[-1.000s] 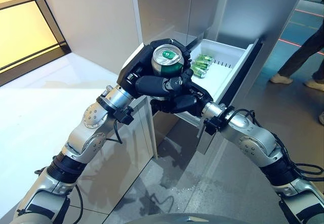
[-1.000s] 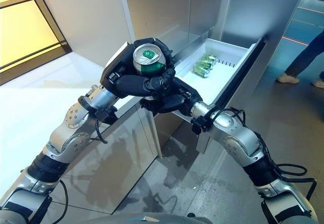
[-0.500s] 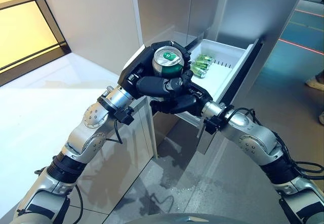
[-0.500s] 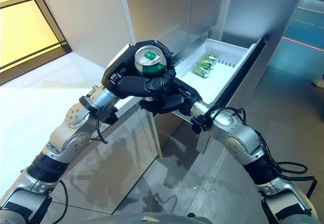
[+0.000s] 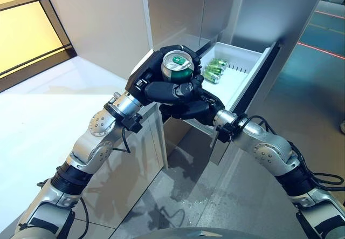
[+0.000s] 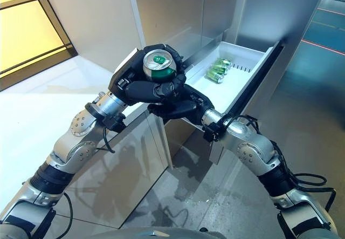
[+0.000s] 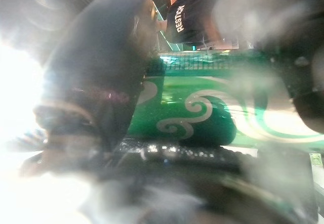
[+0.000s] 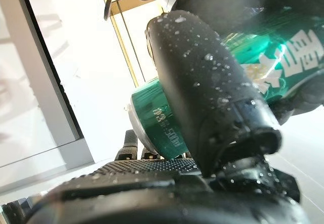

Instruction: Put drinks into fridge and close the fridge

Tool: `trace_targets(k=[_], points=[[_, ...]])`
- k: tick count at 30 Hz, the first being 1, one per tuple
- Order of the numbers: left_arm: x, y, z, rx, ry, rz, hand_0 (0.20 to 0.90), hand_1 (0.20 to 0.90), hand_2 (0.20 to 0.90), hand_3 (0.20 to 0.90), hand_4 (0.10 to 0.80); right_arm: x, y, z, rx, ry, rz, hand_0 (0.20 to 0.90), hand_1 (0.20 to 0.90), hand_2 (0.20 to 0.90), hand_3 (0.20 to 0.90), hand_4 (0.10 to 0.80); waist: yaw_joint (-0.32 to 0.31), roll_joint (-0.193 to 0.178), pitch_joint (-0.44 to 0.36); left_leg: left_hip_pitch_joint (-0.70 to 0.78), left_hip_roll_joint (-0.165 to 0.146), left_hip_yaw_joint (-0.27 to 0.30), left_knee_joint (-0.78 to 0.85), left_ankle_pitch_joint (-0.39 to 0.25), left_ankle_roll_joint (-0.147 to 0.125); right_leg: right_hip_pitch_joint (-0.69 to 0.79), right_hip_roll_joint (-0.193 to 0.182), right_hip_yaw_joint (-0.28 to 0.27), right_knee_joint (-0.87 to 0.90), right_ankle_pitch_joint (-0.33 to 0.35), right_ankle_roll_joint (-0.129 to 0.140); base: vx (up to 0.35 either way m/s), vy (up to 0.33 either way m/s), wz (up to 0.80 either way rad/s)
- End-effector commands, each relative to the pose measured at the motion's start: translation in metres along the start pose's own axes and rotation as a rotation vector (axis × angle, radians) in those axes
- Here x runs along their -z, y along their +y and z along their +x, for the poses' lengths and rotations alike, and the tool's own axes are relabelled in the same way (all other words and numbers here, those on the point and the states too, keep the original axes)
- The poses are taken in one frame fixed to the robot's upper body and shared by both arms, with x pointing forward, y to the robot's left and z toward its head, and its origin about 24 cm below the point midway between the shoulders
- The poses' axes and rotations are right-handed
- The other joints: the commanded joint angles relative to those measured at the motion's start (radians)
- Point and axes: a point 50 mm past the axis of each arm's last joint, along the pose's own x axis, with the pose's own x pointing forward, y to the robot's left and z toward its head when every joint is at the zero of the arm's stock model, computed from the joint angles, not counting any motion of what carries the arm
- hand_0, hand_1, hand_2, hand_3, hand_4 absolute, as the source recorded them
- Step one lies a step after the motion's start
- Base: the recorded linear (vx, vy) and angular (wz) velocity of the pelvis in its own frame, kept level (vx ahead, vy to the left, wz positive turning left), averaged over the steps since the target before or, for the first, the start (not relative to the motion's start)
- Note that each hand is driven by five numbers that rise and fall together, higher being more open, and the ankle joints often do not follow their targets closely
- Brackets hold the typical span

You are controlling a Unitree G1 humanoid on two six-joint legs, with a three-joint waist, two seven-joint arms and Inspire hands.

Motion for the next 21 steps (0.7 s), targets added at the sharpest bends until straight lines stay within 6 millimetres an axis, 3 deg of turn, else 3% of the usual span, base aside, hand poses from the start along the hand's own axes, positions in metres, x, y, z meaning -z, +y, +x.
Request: trace_targets(k=[1, 12, 19, 20, 21], points=[[-0.04, -0.009, 0.031, 0.098, -0.239, 0.032, 0.3, 0.3, 0.3, 0.2, 0.1, -0.067, 0.037, 0.019, -0.205, -0.32, 0.018, 0.3, 0.3, 0.3, 0.2, 0.1, 0.01, -0.044, -0.098, -0.004, -0.07, -0.009, 0.002, -0.082, 0.069, -0.01, 0.005, -0.029, 0.01, 0.005, 0.025, 0.0, 0.0, 0.0], [-0.037, -0.007, 0.031, 0.098, -0.205, 0.036, 0.3, 0.3, 0.3, 0.2, 0.1, -0.077, 0.025, 0.015, -0.114, -0.33, -0.198, 0.3, 0.3, 0.3, 0.2, 0.1, 0.006, -0.043, -0.097, -0.005, -0.073, -0.014, 0.002, -0.082, 0.071, -0.011, 0.007, -0.02, 0.012, 0.004, 0.024, 0.0, 0.0, 0.0], [-0.035, -0.004, 0.031, 0.091, -0.187, 0.038, 0.3, 0.3, 0.3, 0.2, 0.1, -0.082, 0.023, 0.015, -0.102, -0.321, -0.238, 0.3, 0.3, 0.3, 0.2, 0.1, 0.004, -0.044, -0.091, -0.003, -0.074, -0.014, 0.002, -0.083, 0.071, -0.01, 0.005, -0.02, 0.014, 0.005, 0.025, 0.0, 0.0, 0.0], [-0.035, -0.004, 0.031, 0.091, -0.186, 0.038, 0.326, 0.326, 0.326, 0.23, 0.13, -0.082, 0.022, 0.015, -0.101, -0.321, -0.24, 0.3, 0.3, 0.3, 0.2, 0.1, 0.004, -0.044, -0.091, -0.002, -0.074, -0.014, 0.002, -0.083, 0.072, -0.01, 0.006, -0.019, 0.014, 0.005, 0.025, 0.0, 0.0, 0.0], [-0.035, -0.004, 0.031, 0.092, -0.186, 0.039, 0.528, 0.528, 0.528, 0.466, 0.366, -0.083, 0.022, 0.016, -0.096, -0.321, -0.242, 0.3, 0.3, 0.3, 0.2, 0.1, 0.004, -0.044, -0.092, -0.002, -0.074, -0.014, 0.002, -0.083, 0.072, -0.009, 0.006, -0.019, 0.014, 0.005, 0.025, 0.0, 0.0, 0.0]])
